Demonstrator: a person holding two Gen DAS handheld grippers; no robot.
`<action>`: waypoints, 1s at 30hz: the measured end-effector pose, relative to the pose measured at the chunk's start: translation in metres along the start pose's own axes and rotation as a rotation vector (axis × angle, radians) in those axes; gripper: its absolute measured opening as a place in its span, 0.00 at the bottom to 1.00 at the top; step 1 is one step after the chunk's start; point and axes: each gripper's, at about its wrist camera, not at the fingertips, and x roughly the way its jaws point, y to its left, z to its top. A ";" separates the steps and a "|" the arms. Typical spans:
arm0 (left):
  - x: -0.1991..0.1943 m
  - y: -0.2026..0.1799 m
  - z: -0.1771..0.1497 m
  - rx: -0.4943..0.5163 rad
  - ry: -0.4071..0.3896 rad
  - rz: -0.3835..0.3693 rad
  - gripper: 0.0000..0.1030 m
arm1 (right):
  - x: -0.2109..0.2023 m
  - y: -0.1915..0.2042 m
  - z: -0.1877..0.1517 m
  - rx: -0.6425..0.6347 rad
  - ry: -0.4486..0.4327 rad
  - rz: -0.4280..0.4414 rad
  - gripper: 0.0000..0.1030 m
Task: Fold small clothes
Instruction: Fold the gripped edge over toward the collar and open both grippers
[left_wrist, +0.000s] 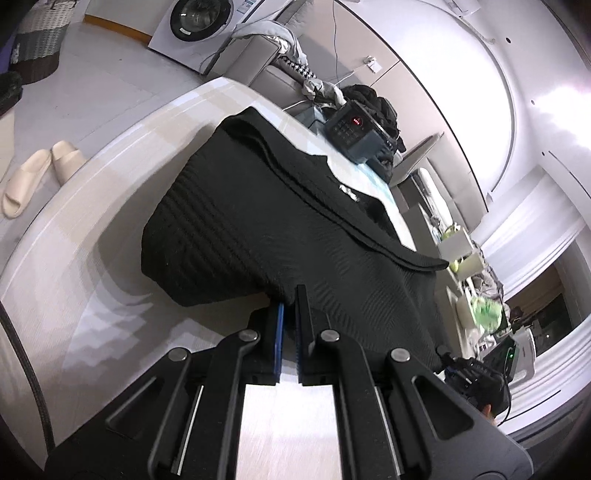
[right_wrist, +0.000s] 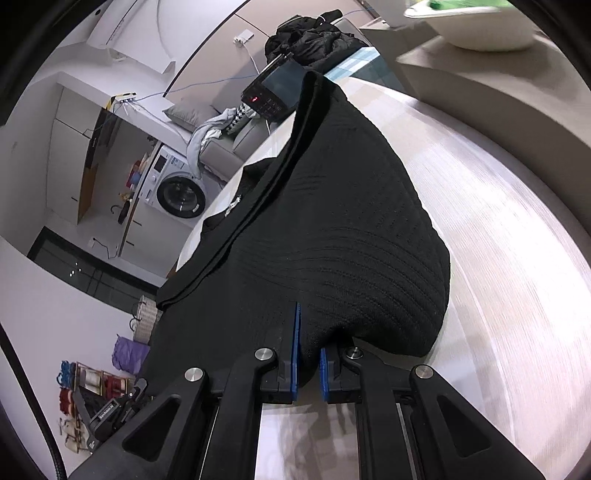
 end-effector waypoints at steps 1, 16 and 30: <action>-0.006 0.004 -0.009 -0.004 0.006 0.006 0.02 | -0.002 0.000 -0.003 -0.006 0.002 0.002 0.08; -0.034 0.036 -0.015 -0.023 0.016 0.122 0.53 | -0.031 0.018 -0.015 -0.148 0.025 -0.132 0.27; -0.055 0.042 0.021 -0.007 -0.105 0.203 0.99 | -0.075 0.006 0.010 -0.121 -0.222 -0.125 0.90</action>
